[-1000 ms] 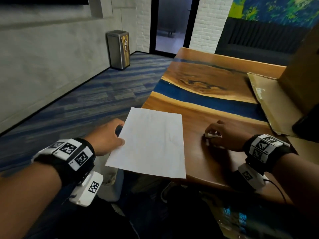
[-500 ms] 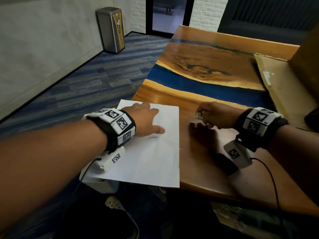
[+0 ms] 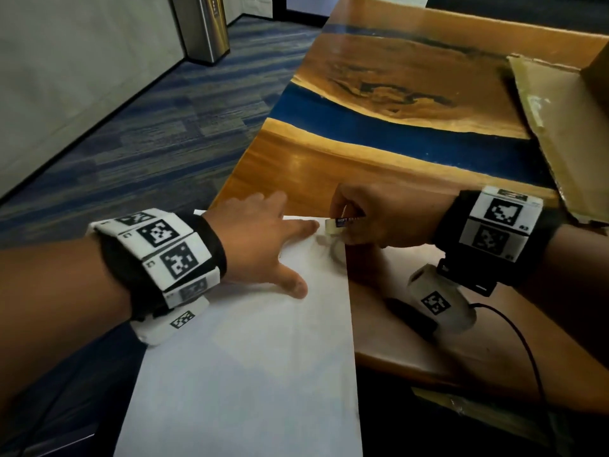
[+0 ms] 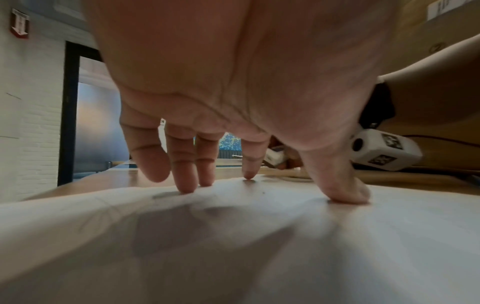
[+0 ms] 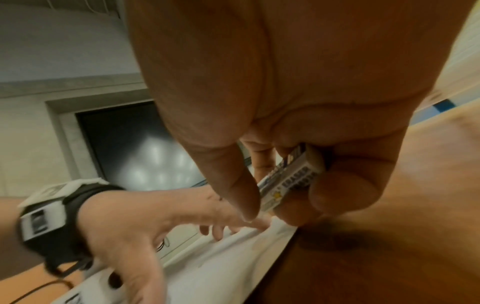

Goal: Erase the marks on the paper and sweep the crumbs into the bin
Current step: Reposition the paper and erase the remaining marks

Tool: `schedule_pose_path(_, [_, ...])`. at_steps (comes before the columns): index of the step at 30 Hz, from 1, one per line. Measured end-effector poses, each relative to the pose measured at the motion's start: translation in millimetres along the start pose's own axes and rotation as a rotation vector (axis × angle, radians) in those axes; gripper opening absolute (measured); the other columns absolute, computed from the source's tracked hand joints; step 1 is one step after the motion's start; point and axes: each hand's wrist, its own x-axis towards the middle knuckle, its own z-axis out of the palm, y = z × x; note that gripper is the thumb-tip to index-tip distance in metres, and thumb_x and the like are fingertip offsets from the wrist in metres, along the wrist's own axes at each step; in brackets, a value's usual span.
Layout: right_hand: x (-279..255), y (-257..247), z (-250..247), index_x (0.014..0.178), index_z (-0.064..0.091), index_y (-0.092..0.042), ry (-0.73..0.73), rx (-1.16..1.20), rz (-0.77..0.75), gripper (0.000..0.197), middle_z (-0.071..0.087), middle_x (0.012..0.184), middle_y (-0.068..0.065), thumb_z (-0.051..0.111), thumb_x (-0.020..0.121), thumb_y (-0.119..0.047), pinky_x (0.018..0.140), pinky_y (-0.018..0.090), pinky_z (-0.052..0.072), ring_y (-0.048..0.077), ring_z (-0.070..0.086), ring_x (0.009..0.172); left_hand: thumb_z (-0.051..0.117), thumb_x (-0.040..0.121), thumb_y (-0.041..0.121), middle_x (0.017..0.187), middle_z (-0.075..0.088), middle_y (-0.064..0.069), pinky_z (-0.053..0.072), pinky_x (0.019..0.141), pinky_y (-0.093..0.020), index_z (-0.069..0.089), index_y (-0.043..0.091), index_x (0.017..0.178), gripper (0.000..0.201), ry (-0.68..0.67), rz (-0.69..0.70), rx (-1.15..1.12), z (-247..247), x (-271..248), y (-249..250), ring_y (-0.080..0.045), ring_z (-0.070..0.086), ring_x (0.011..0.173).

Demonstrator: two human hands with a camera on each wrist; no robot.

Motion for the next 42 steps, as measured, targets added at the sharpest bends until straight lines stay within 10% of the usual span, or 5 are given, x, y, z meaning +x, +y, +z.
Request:
schedule_pose_path(22, [6, -25, 29, 0.098, 0.062, -0.024, 0.001, -0.282, -0.240, 0.012, 0.063, 0.089, -0.005, 0.056, 0.099, -0.034, 0.066, 0.027, 0.047, 0.014, 0.059, 0.078, 0.069, 0.060, 0.084, 0.096, 0.035, 0.013, 0.039, 0.070, -0.035, 0.027, 0.065, 0.137, 0.089, -0.014, 0.054, -0.233, 0, 21, -16, -0.016, 0.042, 0.091])
schedule_pose_path(42, [7, -13, 15, 0.108, 0.063, -0.025, 0.128, -0.350, -0.124, 0.015, 0.061, 0.102, -0.002, 0.055, 0.099, -0.035, 0.075, 0.034, 0.052, 0.015, 0.056, 0.083, 0.068, 0.061, 0.084, 0.104, 0.034, 0.009, 0.043, 0.078, -0.037, 0.018, 0.062, 0.146, 0.101, -0.055, 0.043, -0.217, 0, 22, -15, -0.016, 0.041, 0.098])
